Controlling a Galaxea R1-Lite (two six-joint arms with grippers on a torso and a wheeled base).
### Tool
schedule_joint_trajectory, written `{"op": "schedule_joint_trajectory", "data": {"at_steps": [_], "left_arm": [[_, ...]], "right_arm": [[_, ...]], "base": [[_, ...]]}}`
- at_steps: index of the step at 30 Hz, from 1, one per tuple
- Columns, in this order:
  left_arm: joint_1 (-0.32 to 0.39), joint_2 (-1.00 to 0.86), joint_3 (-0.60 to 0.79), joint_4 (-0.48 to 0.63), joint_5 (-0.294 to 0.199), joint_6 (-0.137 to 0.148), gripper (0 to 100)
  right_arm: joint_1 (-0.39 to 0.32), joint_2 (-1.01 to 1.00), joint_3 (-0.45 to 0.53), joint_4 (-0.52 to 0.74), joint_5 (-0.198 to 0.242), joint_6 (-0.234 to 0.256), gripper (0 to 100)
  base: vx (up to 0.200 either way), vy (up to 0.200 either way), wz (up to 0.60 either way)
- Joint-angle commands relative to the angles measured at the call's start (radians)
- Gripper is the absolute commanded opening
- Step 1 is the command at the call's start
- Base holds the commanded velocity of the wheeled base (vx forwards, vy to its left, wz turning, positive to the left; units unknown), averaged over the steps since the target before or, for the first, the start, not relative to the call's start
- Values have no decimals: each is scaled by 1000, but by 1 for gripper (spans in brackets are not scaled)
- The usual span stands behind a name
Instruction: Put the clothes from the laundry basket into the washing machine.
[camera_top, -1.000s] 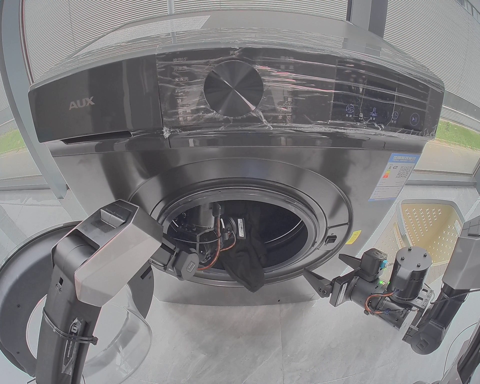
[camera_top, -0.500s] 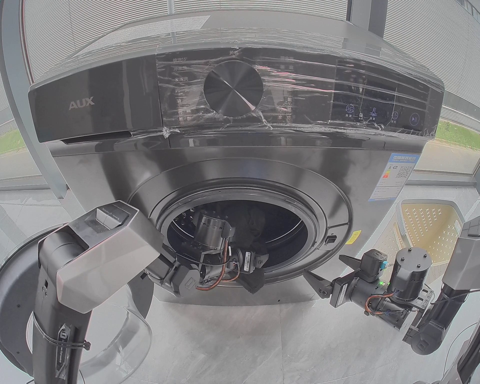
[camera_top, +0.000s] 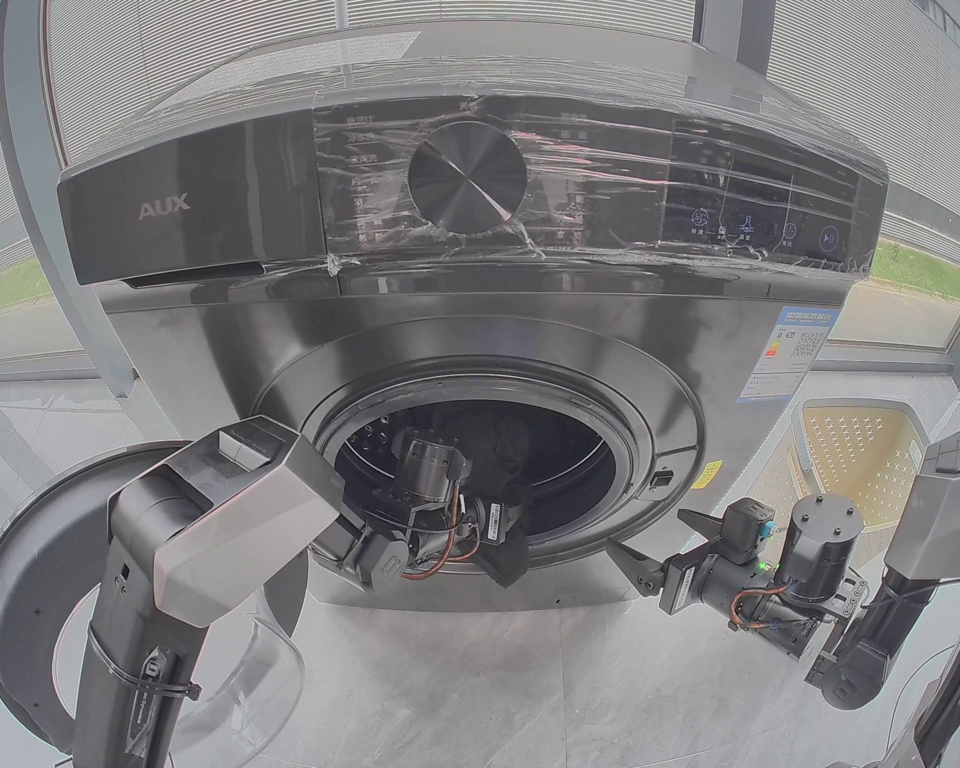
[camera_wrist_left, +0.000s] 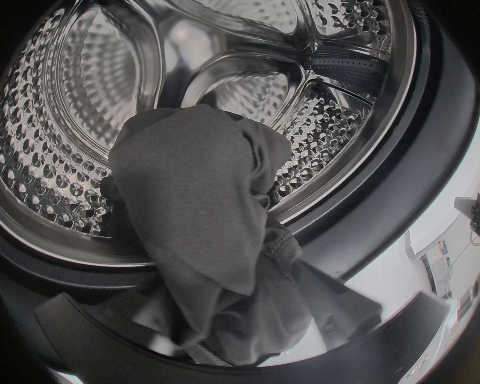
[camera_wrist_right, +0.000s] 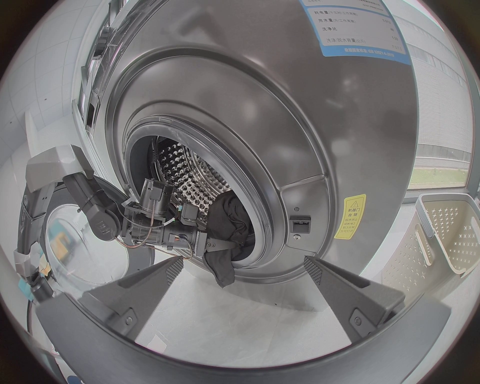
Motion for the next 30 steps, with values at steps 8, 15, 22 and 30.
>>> {"op": "schedule_joint_trajectory", "data": {"at_steps": [8,15,22,30], "left_arm": [[9,29,-64,-16,19,-20,0],[28,57,-194,-182,128,-62,0],[57,126,-288,-249,163,-59,0],[55,169,-351,-259,163,-59,0]], "right_arm": [[0,0,-2,-1,2,-2,100],[0,-12,-3,-1,0,-2,100],[0,-14,-2,-1,0,-2,100],[0,-14,1,-1,2,-2,100]], "base": [[0,0,0],[0,0,0],[0,0,0],[0,0,0]]}}
